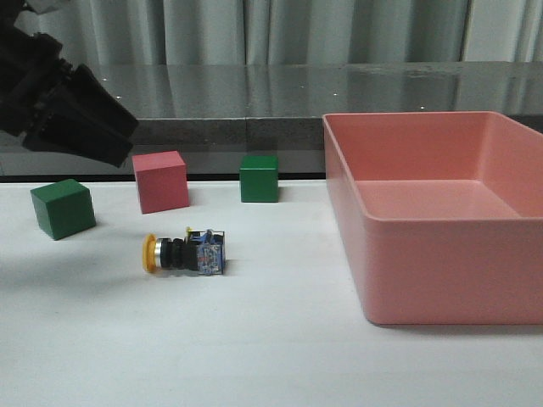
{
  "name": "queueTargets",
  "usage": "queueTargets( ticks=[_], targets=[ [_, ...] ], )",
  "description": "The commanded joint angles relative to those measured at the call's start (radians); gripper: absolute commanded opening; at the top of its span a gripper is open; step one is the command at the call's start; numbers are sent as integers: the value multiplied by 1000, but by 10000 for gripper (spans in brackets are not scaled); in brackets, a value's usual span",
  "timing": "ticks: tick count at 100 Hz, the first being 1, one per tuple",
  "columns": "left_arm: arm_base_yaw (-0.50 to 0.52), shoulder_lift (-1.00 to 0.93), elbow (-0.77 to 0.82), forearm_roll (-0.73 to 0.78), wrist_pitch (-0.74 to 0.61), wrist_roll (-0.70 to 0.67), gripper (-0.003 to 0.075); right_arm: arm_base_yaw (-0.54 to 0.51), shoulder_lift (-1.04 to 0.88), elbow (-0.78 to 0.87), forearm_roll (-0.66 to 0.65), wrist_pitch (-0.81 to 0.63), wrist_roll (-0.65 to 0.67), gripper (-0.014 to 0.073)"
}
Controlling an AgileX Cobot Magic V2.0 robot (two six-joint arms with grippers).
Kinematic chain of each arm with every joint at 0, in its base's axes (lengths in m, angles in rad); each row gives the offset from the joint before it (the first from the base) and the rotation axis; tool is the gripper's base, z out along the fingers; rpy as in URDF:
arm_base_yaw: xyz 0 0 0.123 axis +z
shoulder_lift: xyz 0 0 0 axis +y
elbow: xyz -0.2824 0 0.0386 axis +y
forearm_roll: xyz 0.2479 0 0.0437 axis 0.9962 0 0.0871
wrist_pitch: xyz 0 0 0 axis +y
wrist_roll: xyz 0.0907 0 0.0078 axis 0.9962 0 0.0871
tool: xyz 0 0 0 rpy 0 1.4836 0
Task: Place and stand button with both arms
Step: 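Lower the left gripper over the lying button and grasp its body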
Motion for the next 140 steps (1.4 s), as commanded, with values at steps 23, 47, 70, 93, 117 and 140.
queueTargets(
  ticks=[23,47,70,93,117,140],
  targets=[
    [20,49,-28,-138,119,105,544,2,4,-25,6,-83,-4,-62],
    [13,53,-28,-134,123,104,544,2,4,-25,6,-83,-4,-62],
    [7,53,-28,-133,102,104,544,2,4,-25,6,-83,-4,-62],
    [-28,57,-28,-113,63,152,465,2,4,-25,6,-83,-4,-62],
    [-45,115,-4,-99,65,154,461,2,4,-25,6,-83,-4,-62],
    [-45,145,35,-93,52,196,461,2,4,-25,6,-83,-4,-62]
  ],
)
